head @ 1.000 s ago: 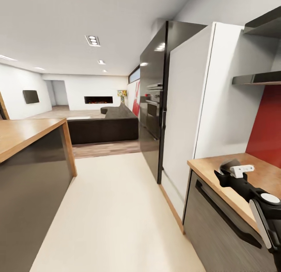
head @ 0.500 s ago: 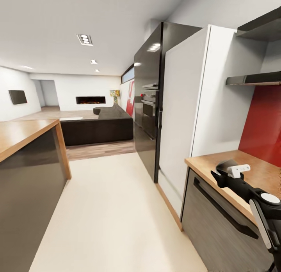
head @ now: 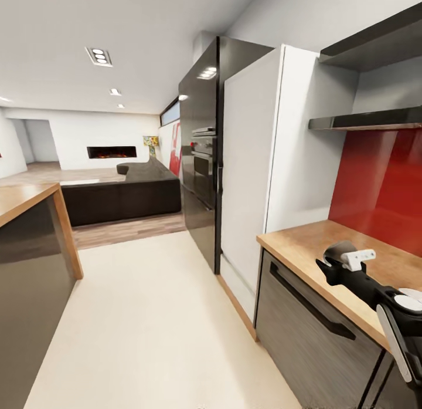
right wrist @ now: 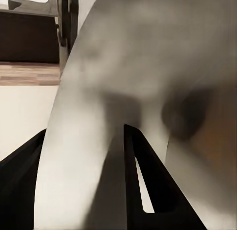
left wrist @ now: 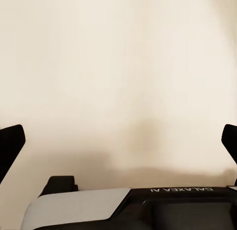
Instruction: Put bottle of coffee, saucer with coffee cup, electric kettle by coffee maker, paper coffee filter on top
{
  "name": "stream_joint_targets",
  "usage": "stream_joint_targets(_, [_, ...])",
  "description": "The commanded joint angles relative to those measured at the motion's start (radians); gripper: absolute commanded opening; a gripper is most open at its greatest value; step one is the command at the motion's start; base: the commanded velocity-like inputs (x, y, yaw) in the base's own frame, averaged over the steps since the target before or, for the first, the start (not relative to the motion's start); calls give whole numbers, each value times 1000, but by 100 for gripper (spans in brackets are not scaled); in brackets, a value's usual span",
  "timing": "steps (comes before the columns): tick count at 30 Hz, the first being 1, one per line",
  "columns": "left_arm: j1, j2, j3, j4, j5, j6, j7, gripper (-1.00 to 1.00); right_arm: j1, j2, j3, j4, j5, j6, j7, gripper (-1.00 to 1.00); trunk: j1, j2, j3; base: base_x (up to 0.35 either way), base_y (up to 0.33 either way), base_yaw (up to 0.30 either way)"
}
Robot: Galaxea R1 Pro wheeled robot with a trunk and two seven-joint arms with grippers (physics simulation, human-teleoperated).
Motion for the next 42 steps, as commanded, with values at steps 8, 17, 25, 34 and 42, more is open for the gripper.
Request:
stream_joint_targets(8, [1,0,2,-1,0,-1,0,100,22,1,0,-2,-2,-16,5,-100,0,-1,0,-193,179,-41])
stream_joint_targets(17, [0,1,2,-1,0,-1,0,100,68,4,7,-2,-2,-95,5,-100,0,-1,0,-229,206,-4])
stream_joint_targets(25, [0,1,2,-1,0,-1,0,100,74,8,8,-2,-2,-102,5,-100,0,-1,2,-31,27,-122])
stream_joint_targets(34, [0,0,0,-1,0,-2,0,100,75,9,6,-2,-3,-93,5,-100,0,-1,2,-1,1,-31])
stream_joint_targets(42, [0,0,-3,-4,0,-3,0,100,103,10,10,-2,-3,-92,5,-100,0,-1,6,0,0,-196])
